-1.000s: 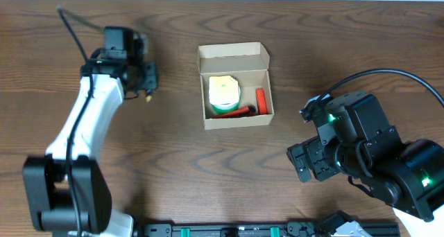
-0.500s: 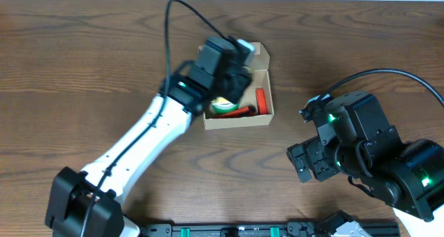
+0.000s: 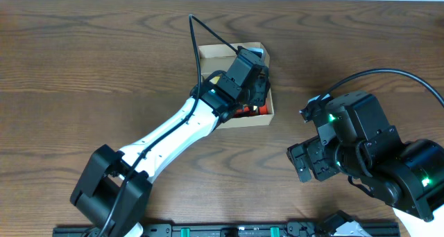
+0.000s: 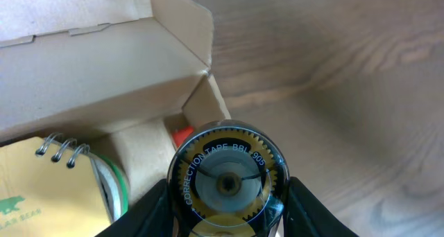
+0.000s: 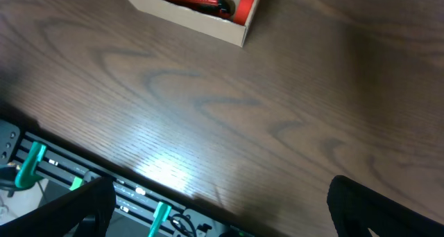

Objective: Pack container
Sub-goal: 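Carry the correction tape into the box and lower it, then open left gripper and lift it out of the box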

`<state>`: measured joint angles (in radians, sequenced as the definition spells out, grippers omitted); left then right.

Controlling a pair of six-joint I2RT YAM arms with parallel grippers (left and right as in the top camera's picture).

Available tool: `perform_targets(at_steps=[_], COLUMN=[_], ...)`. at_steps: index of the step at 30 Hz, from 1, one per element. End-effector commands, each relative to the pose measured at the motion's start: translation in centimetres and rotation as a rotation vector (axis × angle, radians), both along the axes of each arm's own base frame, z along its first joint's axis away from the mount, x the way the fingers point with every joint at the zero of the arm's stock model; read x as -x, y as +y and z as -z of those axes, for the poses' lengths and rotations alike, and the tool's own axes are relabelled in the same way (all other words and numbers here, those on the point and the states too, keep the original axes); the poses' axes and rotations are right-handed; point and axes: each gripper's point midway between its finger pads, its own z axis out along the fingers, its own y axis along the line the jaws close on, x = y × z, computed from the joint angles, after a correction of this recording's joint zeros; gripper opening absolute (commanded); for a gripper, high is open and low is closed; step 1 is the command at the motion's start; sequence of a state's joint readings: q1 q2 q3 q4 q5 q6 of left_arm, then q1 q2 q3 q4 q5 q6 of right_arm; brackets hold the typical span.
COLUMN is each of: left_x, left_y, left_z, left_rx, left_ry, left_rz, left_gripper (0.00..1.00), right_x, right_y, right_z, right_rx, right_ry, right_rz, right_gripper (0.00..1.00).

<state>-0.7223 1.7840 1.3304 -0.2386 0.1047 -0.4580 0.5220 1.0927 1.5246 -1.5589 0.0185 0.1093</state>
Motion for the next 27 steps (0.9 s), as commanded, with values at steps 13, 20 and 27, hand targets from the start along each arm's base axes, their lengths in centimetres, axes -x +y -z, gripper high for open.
perform_targets(at_steps=[13, 20, 27], left_x=[-0.7, -0.7, -1.1], left_y=[-0.1, -0.2, 0.5], left_z=[0.8, 0.7, -1.0], left_rx=[0.035, 0.037, 0.047], left_ry=[0.040, 0.038, 0.000], left_rz=[-0.083, -0.083, -0.086], left_gripper=[0.44, 0.65, 0.66], right_x=[-0.1, -0.1, -0.1], right_y=[-0.2, -0.2, -0.2], right_z=[0.0, 0.0, 0.0], right_rx=[0.011, 0.011, 0.011], right_ry=[-0.005, -0.005, -0.005], right_rz=[-0.004, -0.004, -0.004], right_gripper=[0.99, 0.99, 0.99])
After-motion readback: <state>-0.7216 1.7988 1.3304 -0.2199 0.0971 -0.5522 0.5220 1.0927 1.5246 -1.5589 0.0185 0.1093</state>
